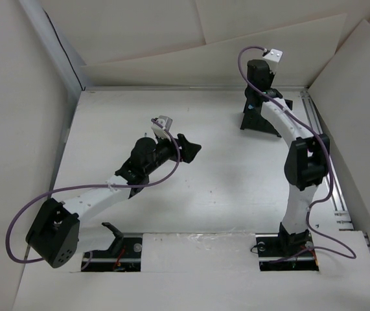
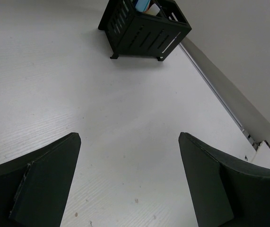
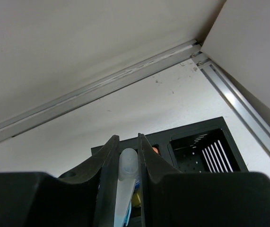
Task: Sort the stationery into containers
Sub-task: Place the pen in the storage box.
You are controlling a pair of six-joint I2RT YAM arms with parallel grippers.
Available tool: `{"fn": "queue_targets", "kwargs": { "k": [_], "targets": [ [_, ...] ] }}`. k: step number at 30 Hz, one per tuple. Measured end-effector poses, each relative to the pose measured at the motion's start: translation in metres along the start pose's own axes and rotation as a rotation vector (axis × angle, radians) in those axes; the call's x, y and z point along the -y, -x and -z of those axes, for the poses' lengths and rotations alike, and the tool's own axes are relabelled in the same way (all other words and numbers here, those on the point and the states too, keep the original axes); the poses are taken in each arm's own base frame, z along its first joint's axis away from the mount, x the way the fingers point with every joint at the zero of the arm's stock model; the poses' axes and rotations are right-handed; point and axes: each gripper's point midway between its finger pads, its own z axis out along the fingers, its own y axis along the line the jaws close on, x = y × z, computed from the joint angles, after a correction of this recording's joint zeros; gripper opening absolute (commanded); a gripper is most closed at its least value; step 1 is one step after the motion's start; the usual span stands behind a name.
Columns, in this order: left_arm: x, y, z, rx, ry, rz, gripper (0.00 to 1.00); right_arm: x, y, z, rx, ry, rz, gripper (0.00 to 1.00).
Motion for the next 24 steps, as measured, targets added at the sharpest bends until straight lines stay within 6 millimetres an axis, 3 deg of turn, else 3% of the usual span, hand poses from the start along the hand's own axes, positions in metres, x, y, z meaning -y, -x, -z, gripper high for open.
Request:
{"fn": "queue_targets", "kwargs": {
  "k": [14, 22, 24],
  "targets": [
    [0.000, 0.000, 0.000, 0.001, 0.001, 0.000, 0.83, 0.006, 0.002, -0.006, 0.012, -0.064, 0.029, 0.00],
    [-0.002, -0.001, 0.000, -0.003, 0.011, 0.001, 0.83, 0.009, -0.023, -0.012, -0.015, -0.086, 0.070, 0.01],
    [-0.002, -0.001, 0.000, -0.003, 0.012, 0.001, 0.83, 0.010, -0.032, -0.012, -0.025, -0.098, 0.085, 0.06]
  ]
}}
